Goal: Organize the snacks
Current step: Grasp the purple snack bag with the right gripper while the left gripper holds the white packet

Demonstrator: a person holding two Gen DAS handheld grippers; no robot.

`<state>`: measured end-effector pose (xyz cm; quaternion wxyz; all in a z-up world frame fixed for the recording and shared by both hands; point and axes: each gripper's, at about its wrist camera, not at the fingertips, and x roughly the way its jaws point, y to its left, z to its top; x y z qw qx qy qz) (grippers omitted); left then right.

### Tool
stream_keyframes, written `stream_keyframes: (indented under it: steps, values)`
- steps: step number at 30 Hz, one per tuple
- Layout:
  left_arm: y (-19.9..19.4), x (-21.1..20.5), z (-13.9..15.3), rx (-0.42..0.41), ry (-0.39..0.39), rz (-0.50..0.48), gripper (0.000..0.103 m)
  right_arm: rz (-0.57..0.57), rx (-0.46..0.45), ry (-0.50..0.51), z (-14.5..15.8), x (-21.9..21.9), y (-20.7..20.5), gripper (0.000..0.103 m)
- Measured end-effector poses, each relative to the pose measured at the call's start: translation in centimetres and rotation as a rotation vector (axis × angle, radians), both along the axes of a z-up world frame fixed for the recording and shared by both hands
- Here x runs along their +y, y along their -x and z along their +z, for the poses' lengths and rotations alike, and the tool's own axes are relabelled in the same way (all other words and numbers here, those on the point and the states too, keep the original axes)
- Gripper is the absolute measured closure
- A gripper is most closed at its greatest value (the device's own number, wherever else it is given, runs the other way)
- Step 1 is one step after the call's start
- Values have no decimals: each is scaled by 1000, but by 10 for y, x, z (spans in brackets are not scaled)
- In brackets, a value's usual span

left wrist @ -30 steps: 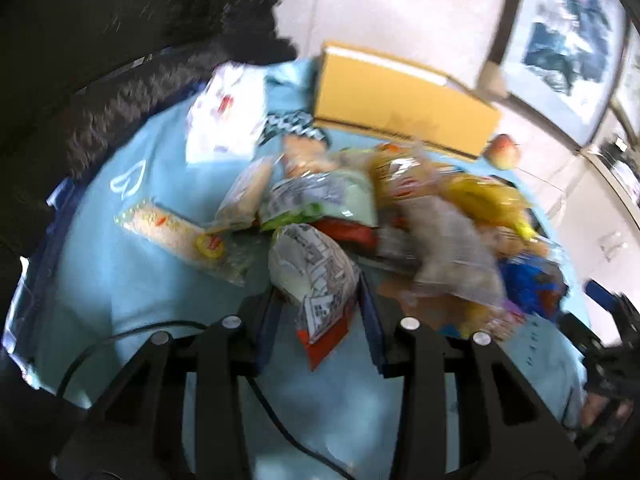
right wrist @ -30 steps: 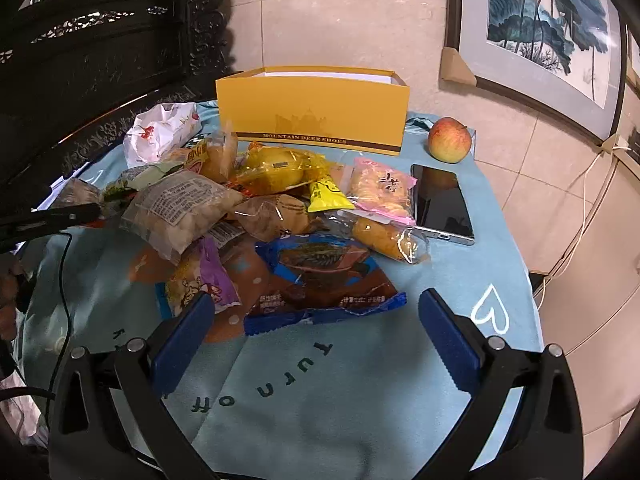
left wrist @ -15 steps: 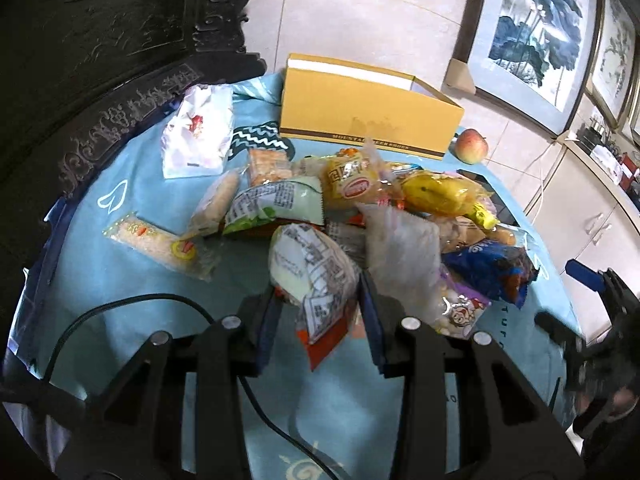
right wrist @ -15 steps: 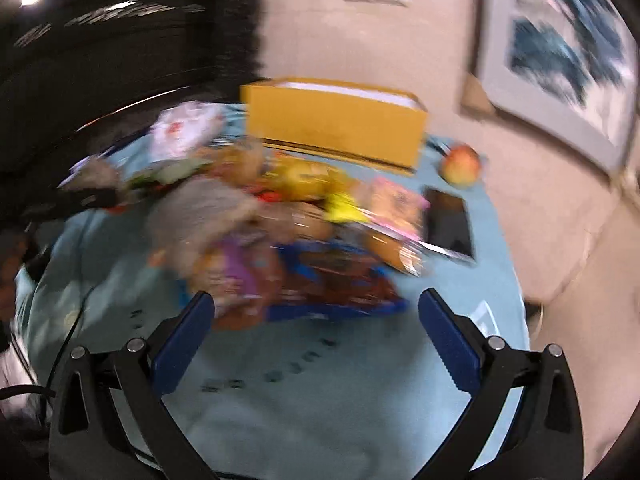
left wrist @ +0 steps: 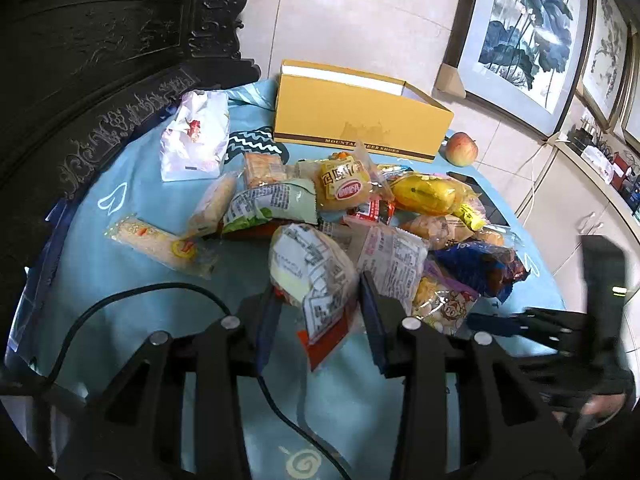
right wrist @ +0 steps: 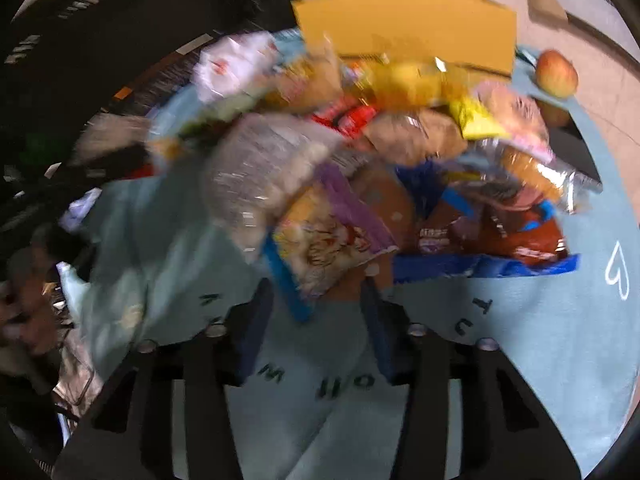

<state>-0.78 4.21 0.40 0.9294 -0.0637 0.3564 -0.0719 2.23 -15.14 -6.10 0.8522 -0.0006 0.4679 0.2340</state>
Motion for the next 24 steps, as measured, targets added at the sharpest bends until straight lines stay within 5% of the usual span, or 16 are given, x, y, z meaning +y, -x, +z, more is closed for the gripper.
stream_keyframes:
  steps: [6, 21, 24]
  values:
    - [0, -2, -2, -1, 4, -16, 64, -64, -28, 21, 0, 7, -21, 71]
    - [-3, -6, -8, 15, 13, -29, 64, -156, 37, -148, -4, -5, -41, 64]
    - [-5, -7, -8, 20, 9, -27, 64, -128, 12, -155, -2, -1, -41, 88]
